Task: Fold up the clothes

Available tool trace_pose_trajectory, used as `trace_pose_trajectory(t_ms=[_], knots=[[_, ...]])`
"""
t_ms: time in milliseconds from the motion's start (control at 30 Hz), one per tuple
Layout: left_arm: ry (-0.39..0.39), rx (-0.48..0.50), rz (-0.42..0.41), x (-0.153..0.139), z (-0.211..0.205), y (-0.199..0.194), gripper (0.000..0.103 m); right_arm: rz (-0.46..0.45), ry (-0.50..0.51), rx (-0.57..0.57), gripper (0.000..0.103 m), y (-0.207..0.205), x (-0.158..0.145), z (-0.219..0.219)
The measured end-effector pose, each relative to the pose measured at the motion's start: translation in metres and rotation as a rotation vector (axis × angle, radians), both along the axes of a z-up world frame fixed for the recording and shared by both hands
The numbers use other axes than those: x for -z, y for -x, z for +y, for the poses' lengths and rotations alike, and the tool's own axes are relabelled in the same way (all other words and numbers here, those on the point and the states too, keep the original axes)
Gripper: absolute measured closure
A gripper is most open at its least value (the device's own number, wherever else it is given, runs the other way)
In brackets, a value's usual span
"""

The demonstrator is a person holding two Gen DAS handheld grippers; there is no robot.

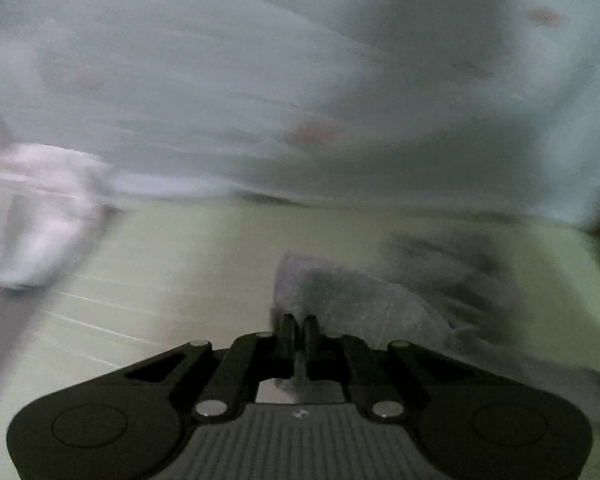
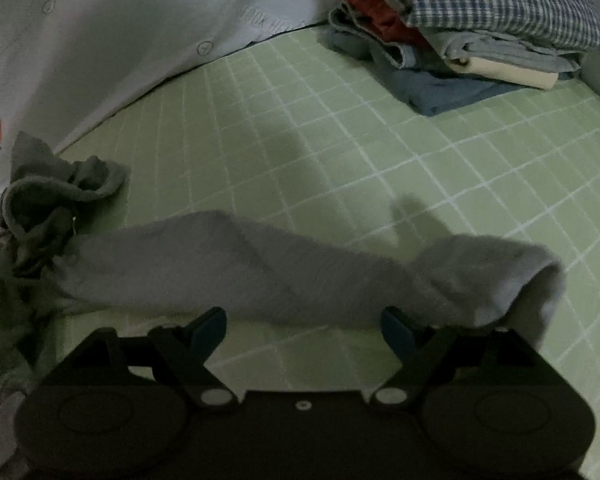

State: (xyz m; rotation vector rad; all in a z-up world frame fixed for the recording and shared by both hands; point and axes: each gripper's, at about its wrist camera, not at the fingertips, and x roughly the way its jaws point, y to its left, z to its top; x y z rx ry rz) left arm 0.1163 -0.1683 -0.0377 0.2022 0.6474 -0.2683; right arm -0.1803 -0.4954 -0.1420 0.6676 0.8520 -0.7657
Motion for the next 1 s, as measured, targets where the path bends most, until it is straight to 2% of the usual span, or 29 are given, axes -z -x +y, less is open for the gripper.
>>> trace_pose_trajectory(t_ms=[167, 367, 467, 533, 567, 633, 733, 867, 1000], knots=[[0.011, -0.248, -0.049, -0.015, 0.109, -0.071, 0.098, 0.017, 0.038, -0.002, 0.018, -0.013, -0.005, 0.029], [0.012, -0.452, -0.066, -0.015, 0.196, -0.140, 0.098, 0.034, 0.072, 0.004, 0.018, -0.026, -0.017, 0.067], [0.022, -0.607, -0.031, -0.009, 0.245, -0.169, 0.096, 0.035, 0.073, 0.012, 0.018, -0.034, -0.020, 0.088], [0.074, -0.677, 0.003, -0.003, 0.266, -0.171, 0.096, 0.028, 0.069, 0.008, 0.018, -0.039, -0.021, 0.101], [0.108, -0.679, 0.020, 0.000, 0.272, -0.168, 0.091, 0.023, 0.066, 0.003, 0.018, -0.042, -0.022, 0.107], [0.161, -0.610, 0.068, 0.009, 0.270, -0.155, 0.080, 0.013, 0.056, -0.011, 0.018, -0.050, -0.022, 0.119], [0.183, -0.468, 0.178, 0.031, 0.244, -0.132, 0.068, 0.003, 0.037, -0.051, 0.018, -0.062, -0.023, 0.133], [0.224, -0.204, 0.344, 0.061, 0.184, -0.080, 0.047, -0.040, -0.009, -0.093, 0.018, -0.075, -0.025, 0.143], [0.227, 0.097, 0.439, 0.077, 0.111, -0.021, 0.032, -0.102, -0.090, -0.071, 0.018, -0.079, -0.020, 0.144]])
